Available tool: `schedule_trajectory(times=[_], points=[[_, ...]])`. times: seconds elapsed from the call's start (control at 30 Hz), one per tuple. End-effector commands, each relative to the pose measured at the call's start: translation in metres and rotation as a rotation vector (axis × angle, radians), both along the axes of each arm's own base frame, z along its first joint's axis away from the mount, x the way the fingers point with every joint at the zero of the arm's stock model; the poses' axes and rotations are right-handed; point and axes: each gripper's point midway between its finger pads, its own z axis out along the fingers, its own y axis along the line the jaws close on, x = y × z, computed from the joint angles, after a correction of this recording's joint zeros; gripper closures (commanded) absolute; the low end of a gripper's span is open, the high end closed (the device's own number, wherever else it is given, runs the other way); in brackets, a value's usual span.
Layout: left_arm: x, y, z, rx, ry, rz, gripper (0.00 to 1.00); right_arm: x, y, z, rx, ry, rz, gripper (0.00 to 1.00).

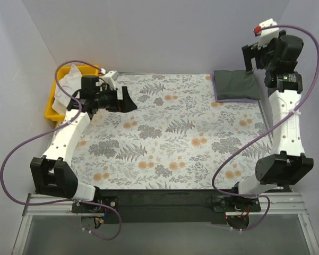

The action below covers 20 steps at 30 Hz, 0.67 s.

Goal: Fold and stack the t-shirts
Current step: Reset both grippers

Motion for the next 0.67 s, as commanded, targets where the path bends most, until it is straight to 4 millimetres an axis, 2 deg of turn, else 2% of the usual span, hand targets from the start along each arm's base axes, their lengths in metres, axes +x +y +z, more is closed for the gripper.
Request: schedule_trajectory(times=[0.0, 0.03, 0.07, 0.1, 0.13, 0.17, 0.2, 0.23, 0.27, 0.3, 0.37, 0.43, 0.5, 0.6, 0.63], points=[[0.013, 0.047, 0.008, 0.018, 0.054, 0.094, 0.09, -0.058, 0.051, -0.133, 0.202, 0.464, 0.194, 0.02], [0.015, 0.061, 0.003, 0.038, 0.083, 0.131, 0.08, -0.076, 0.056, -0.175, 0.233, 0.565, 0.202, 0.02], [0.018, 0.069, -0.002, 0.060, 0.101, 0.154, 0.08, -0.093, 0.061, -0.174, 0.251, 0.563, 0.214, 0.02], [0.018, 0.076, -0.004, 0.081, 0.097, 0.154, 0.08, -0.105, 0.066, -0.189, 0.265, 0.599, 0.229, 0.02], [0.015, 0.084, -0.011, 0.100, 0.120, 0.169, 0.08, -0.122, 0.072, -0.219, 0.294, 0.672, 0.248, 0.02], [0.011, 0.088, -0.013, 0.114, 0.118, 0.174, 0.08, -0.136, 0.076, -0.225, 0.301, 0.680, 0.262, 0.02], [0.003, 0.091, -0.026, 0.137, 0.132, 0.172, 0.08, -0.146, 0.080, -0.235, 0.311, 0.703, 0.278, 0.02], [-0.001, 0.095, -0.028, 0.158, 0.111, 0.186, 0.08, -0.163, 0.082, -0.256, 0.316, 0.745, 0.282, 0.02], [-0.005, 0.097, -0.033, 0.170, 0.108, 0.187, 0.08, -0.170, 0.084, -0.265, 0.319, 0.761, 0.291, 0.02], [-0.016, 0.100, -0.052, 0.192, 0.139, 0.180, 0.08, -0.176, 0.085, -0.272, 0.316, 0.774, 0.289, 0.02], [-0.023, 0.106, -0.062, 0.227, 0.137, 0.194, 0.08, -0.189, 0.087, -0.291, 0.318, 0.805, 0.288, 0.02], [-0.034, 0.111, -0.081, 0.262, 0.177, 0.199, 0.08, -0.194, 0.087, -0.299, 0.313, 0.809, 0.283, 0.02], [-0.040, 0.113, -0.084, 0.270, 0.175, 0.204, 0.08, -0.197, 0.089, -0.300, 0.312, 0.794, 0.289, 0.02], [-0.040, 0.112, -0.079, 0.266, 0.164, 0.205, 0.08, -0.193, 0.091, -0.289, 0.314, 0.766, 0.295, 0.02], [-0.034, 0.113, -0.069, 0.268, 0.144, 0.214, 0.08, -0.190, 0.091, -0.283, 0.313, 0.751, 0.295, 0.02]])
